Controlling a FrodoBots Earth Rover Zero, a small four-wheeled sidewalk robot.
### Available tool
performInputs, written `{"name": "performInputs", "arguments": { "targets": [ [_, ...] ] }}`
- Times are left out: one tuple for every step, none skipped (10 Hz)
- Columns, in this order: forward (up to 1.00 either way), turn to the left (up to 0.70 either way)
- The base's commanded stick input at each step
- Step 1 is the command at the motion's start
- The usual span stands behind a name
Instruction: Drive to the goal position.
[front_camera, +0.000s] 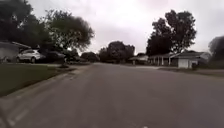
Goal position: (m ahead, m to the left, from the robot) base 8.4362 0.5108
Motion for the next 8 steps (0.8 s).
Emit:
{"name": "performInputs", "arguments": {
  "targets": [
    [0.70, 0.00],
    [0.70, 0.00],
    [0.70, 0.00],
    [0.70, 0.00],
    [0.70, 0.00],
    [0.70, 0.00],
    [0.70, 0.00],
    [0.70, 0.00]
  ]
}}
